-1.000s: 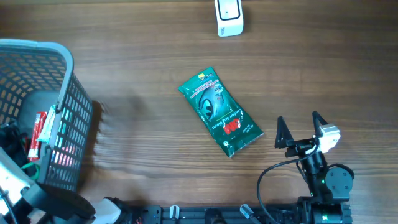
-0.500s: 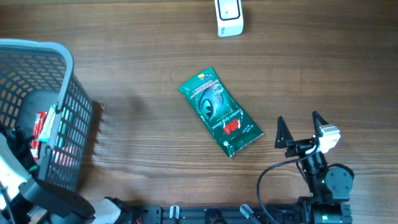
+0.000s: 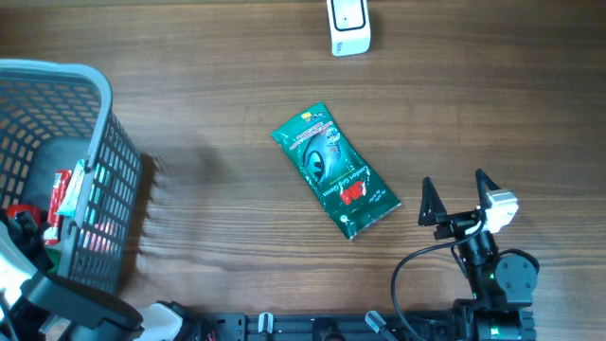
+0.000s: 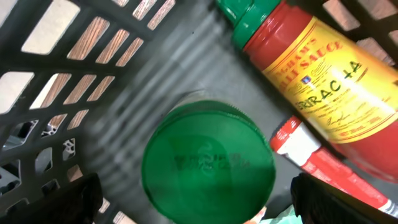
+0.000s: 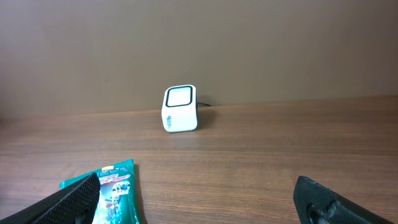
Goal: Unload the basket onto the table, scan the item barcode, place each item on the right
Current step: 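Move the left gripper back into the basket and grasp the green-capped jar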
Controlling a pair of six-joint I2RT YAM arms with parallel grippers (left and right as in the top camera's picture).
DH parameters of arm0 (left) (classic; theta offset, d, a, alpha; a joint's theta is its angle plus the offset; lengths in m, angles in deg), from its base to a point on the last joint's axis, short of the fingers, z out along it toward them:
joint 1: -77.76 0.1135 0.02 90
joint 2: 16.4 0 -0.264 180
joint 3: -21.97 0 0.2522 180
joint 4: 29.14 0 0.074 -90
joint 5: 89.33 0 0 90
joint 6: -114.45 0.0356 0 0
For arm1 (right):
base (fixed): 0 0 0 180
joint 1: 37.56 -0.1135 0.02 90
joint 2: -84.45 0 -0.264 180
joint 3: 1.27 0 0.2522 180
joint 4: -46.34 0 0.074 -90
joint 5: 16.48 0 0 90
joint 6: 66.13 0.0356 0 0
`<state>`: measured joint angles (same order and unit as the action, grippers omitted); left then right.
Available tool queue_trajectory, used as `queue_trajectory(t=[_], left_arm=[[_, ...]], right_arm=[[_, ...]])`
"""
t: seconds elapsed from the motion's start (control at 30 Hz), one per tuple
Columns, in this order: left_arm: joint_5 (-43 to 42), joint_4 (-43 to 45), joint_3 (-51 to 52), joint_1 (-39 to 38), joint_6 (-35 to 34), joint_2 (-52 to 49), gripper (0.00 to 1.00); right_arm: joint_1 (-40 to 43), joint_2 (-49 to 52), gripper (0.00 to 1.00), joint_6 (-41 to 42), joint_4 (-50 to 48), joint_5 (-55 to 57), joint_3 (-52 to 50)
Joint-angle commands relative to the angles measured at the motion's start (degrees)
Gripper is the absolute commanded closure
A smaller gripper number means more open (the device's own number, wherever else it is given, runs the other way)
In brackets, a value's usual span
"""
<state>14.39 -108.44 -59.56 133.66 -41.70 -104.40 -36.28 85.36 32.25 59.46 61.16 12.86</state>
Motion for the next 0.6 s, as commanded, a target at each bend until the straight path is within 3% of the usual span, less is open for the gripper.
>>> queue_trajectory(t=[0.0, 0.43, 0.47, 0.57], left_arm=[[1.16, 0.66, 0.44, 0.26, -0.76, -2.47, 0.00], [1.18, 0.68, 0.44, 0.26, -0.76, -13.51, 0.00], [1.18, 0.63, 0.44, 0.26, -0.66, -13.53, 0.03], [1.14, 0.39, 0.44, 0.26, -0.31, -13.53, 0.32]], right_arm=[[-0.31, 0.11, 0.00, 0.74, -0.20, 0.74, -0.04], [-0.31, 0.11, 0.00, 0.74, -0.20, 0.74, -0.04], [-0.31, 0.11, 0.00, 0.74, -0.20, 0.74, -0.04], [-0.31, 0.11, 0.00, 0.72, -0.20, 0.74, -0.07]])
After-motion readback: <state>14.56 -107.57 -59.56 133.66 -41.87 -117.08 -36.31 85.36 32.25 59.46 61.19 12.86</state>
